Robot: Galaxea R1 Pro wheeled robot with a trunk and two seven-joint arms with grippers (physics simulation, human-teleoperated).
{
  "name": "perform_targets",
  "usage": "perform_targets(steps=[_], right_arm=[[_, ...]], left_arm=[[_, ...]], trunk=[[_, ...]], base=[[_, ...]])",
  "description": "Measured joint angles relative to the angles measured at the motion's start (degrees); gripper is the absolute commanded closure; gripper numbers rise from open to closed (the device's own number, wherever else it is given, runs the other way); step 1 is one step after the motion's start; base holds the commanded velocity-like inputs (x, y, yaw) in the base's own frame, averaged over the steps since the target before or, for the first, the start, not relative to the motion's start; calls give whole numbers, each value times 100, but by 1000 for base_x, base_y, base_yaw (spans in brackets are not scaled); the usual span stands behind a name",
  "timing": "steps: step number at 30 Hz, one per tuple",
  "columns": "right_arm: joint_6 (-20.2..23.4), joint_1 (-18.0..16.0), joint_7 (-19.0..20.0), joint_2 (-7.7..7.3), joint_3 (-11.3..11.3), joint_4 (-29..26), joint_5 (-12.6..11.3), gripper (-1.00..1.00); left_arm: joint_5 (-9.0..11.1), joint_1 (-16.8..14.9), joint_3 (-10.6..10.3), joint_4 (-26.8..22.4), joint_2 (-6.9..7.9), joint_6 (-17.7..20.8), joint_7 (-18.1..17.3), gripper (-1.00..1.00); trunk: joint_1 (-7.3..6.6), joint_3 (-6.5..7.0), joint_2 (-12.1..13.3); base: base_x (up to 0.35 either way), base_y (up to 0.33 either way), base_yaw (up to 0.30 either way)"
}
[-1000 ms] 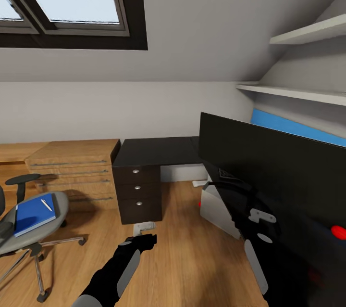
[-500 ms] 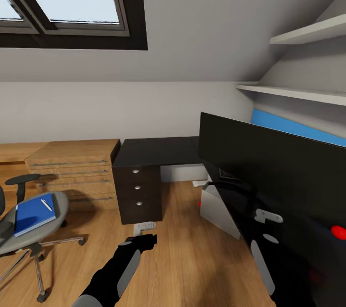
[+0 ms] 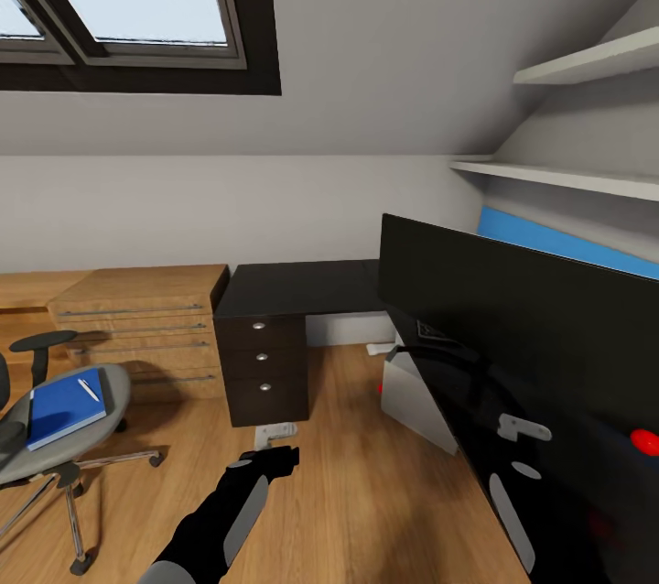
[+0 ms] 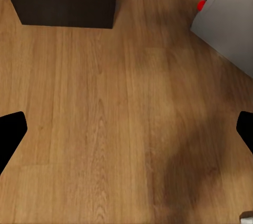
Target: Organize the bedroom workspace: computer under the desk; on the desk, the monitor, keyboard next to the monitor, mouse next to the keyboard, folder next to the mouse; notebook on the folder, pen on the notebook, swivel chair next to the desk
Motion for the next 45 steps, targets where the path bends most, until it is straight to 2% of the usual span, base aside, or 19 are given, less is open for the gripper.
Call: perform_targets(steps=[5,17,32,45], right_arm=[[-28,-18,0,-17,0,261,-8,-100],[-32,-51,0,-18,0,472,-8,-100],[-247,-130,-2,-60,0,747,-10,-100],[-464,-337,-2,-87,-1,1251,-23,-100]], left_arm=[[0,0,0,2,-1,0,0,-100],[0,0,0,9,-9,0,0,-100],[0,0,0,9,-9,0,0,-100],[0,0,0,9,-9,0,-6,-100]], trunk=[[0,0,0],[0,0,0],[0,0,0],[0,0,0]], base=[[0,0,0],[0,0,0],[0,0,0],[0,0,0]])
